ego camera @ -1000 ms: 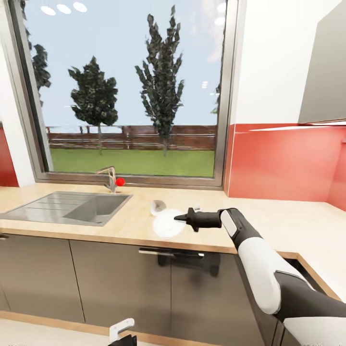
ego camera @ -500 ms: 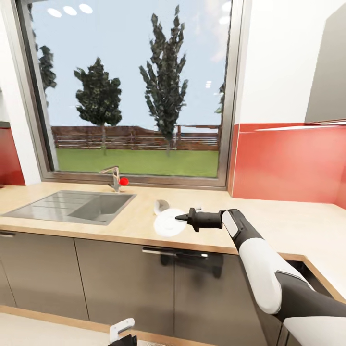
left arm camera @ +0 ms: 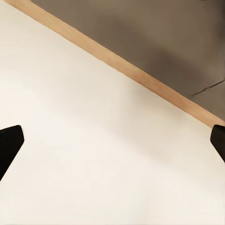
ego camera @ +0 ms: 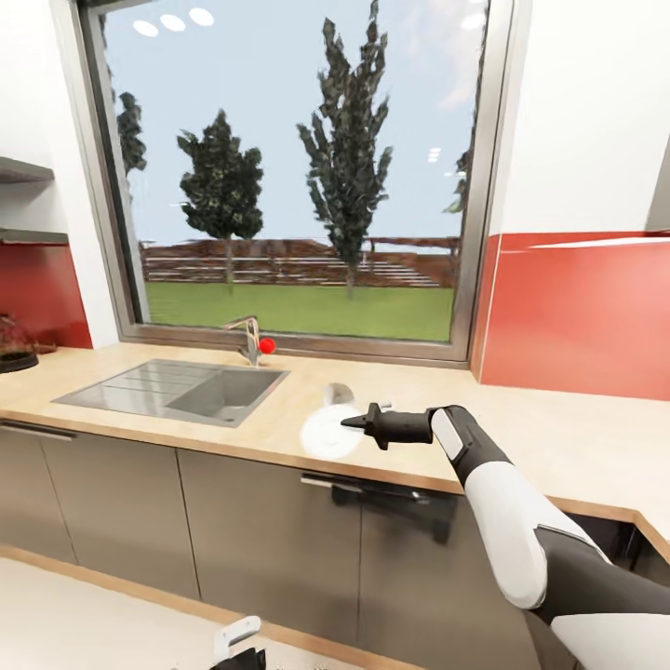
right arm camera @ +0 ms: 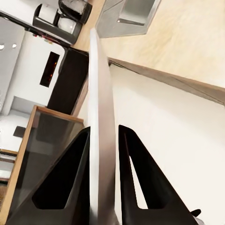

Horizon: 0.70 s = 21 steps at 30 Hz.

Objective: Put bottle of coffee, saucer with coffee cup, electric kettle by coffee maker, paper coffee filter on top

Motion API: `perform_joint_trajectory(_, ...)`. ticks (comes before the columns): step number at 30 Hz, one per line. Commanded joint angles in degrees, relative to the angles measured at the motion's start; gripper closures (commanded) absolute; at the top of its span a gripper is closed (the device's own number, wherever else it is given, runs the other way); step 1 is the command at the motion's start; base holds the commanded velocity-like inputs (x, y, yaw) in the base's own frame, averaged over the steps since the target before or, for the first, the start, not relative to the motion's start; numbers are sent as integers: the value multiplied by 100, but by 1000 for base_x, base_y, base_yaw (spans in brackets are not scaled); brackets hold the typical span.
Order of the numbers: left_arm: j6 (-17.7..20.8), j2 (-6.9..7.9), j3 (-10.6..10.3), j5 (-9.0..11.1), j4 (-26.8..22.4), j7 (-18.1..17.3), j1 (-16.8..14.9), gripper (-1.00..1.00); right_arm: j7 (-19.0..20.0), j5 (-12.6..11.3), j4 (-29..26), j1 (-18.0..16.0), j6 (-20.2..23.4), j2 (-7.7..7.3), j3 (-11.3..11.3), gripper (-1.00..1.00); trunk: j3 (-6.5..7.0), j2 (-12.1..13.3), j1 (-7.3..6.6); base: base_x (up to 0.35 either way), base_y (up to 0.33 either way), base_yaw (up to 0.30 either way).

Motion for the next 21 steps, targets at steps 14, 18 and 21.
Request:
perform_joint_trajectory(14,-19,-1,-57,22,2,7,-3,-100,14,6,-1,4,37,-38,-38,100,-104,-4,0,189,149,162)
perform_joint_trajectory(18,-25,-1,-57,19,2,6,-3,-100,14,6,-1,4,37,-78,-39,100,-136,-4,0,195,235,126)
perform_joint_trajectory(21,-27,-1,-57,19,1,6,-3,-100,14,6,-1,4,37,-98,-40,100,-160,-4,0,169,248,125)
